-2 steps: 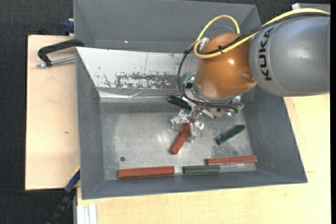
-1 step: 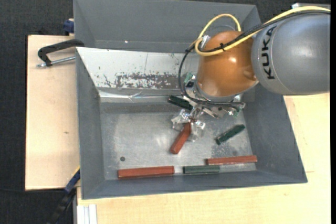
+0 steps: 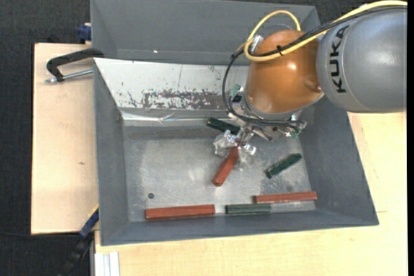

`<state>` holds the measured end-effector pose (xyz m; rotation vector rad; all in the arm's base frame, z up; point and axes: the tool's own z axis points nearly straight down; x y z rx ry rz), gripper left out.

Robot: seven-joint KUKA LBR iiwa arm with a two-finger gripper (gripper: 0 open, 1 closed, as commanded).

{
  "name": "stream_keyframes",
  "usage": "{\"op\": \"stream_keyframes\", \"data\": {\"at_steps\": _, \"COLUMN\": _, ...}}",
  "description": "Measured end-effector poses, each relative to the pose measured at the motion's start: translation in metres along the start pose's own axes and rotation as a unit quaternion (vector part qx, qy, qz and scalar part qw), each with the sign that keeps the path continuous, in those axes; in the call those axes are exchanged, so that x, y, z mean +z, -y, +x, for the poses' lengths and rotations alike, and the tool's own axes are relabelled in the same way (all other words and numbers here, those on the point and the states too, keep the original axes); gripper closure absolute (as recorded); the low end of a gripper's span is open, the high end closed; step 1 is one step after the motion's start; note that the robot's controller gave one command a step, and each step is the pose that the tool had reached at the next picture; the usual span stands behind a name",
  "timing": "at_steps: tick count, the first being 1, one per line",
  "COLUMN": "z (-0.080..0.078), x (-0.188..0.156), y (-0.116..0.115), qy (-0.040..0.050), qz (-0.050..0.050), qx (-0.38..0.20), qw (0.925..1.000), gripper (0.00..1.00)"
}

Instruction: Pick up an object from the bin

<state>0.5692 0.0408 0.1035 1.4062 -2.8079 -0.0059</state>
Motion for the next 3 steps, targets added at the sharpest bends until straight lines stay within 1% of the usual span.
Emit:
{"op": "stream_keyframes", "data": {"at_steps": 1, "z": -0.002, "x": -0.015, "y": 0.002, "qy": 0.003, "qz": 0.004, "qx": 0.0, "qw": 1.0, "gripper": 1.0}}
{"op": "stream_keyframes", "data": {"at_steps": 2, "z": -0.002, "x": -0.023, "y": 0.002, "qy": 0.0036, "qz": 0.005, "qx": 0.0, "qw": 1.0, "gripper": 1.0}}
{"op": "stream_keyframes", "data": {"at_steps": 3, "z": -0.002, "x": -0.03, "y": 0.001, "qy": 0.0021, "qz": 0.003, "qx": 0.0, "qw": 1.0, "gripper": 1.0}}
